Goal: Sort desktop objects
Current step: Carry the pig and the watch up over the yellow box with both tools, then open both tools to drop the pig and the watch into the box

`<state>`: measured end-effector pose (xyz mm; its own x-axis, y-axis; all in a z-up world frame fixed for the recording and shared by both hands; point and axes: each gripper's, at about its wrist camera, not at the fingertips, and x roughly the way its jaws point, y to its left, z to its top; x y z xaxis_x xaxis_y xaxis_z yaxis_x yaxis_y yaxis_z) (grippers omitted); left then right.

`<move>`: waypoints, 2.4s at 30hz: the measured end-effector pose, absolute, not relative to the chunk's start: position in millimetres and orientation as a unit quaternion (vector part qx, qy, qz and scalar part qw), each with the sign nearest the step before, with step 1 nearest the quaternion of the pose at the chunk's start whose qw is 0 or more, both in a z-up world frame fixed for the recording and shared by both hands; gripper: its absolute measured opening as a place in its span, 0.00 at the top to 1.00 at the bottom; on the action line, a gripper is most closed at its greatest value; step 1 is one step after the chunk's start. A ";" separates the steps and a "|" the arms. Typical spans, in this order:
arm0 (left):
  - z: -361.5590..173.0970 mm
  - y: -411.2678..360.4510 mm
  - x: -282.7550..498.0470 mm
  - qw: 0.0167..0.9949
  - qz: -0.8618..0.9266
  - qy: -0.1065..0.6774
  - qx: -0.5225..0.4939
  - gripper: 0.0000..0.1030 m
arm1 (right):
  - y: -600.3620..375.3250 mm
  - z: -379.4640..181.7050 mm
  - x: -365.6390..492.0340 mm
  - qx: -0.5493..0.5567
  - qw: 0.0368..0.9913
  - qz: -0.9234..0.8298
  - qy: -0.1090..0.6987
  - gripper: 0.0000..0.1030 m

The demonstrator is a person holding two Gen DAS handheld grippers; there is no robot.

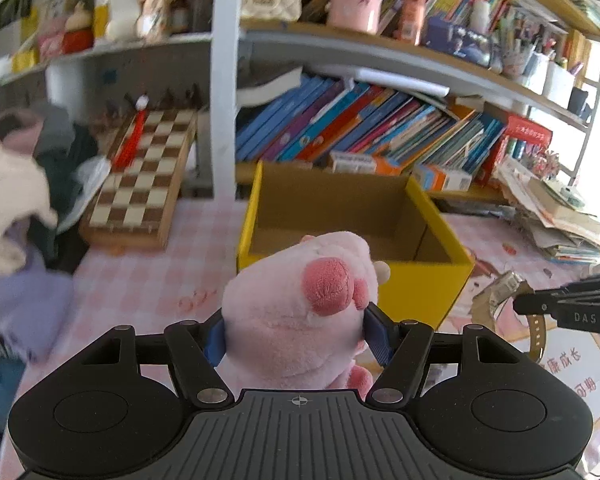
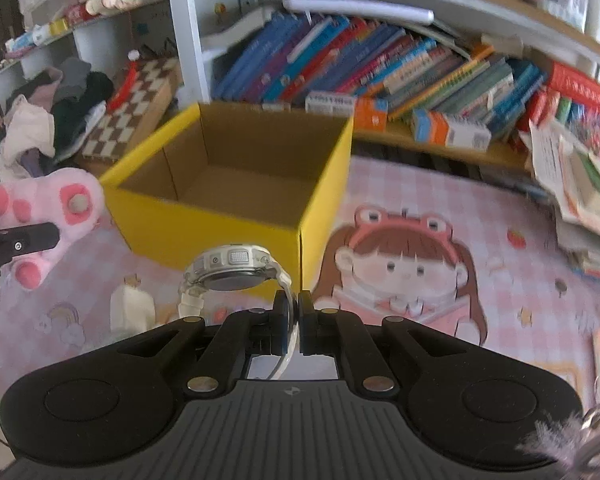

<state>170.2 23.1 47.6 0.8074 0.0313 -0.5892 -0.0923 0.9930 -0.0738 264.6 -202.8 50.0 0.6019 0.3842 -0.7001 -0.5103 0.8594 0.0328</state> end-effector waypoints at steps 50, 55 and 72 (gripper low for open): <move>-11.0 0.5 354.6 0.902 -0.004 0.415 0.118 0.33 | -50.1 -17.0 468.1 -0.323 0.801 0.348 0.365 0.95; -18.5 -0.8 358.5 0.896 -0.009 0.427 0.123 0.33 | -43.1 -27.7 470.1 -0.344 0.783 0.356 0.378 0.92; -13.2 -2.6 358.9 0.893 0.010 0.426 0.145 0.25 | -42.9 -24.0 472.0 -0.349 0.786 0.346 0.376 0.66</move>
<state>358.9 -2.6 -13.2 0.6363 0.1407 -0.7585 0.1061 0.9580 0.2666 472.0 -42.9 -24.0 0.4779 0.2823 -0.8318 -0.8063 0.5168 -0.2878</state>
